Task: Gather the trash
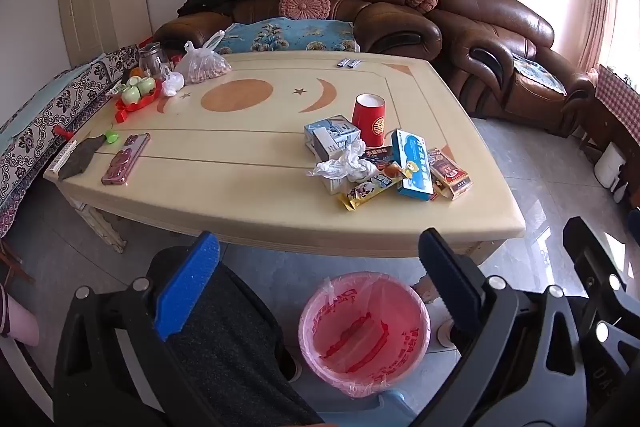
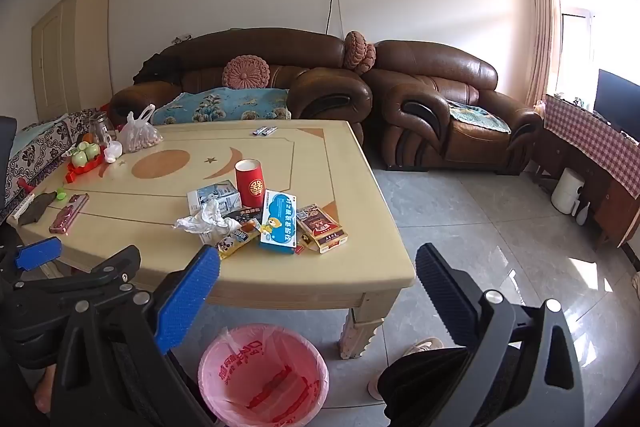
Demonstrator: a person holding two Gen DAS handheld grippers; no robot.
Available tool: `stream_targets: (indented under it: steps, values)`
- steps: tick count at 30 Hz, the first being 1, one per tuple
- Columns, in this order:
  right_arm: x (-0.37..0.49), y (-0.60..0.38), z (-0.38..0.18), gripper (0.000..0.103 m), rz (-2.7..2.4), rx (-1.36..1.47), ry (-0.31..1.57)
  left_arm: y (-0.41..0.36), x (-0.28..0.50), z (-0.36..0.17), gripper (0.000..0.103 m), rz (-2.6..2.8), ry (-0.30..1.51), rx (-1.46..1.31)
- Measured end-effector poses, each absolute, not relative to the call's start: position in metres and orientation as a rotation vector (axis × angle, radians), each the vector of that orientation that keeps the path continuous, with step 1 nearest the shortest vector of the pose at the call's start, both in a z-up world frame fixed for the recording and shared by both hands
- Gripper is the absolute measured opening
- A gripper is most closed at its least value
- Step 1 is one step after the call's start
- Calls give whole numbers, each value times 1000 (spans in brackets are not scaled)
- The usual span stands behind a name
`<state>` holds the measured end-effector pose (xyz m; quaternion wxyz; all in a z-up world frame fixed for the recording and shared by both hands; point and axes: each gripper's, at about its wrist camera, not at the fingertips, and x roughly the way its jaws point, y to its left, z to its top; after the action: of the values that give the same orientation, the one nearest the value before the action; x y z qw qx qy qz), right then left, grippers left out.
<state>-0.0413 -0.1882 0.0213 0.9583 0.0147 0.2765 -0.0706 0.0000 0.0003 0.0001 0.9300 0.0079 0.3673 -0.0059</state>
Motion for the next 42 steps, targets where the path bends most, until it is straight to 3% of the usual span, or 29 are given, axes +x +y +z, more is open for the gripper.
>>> stream_targets:
  steps: [42]
  values:
    - [-39, -189, 20, 96, -140, 33, 559, -3, -4, 1, 98, -10, 719, 56]
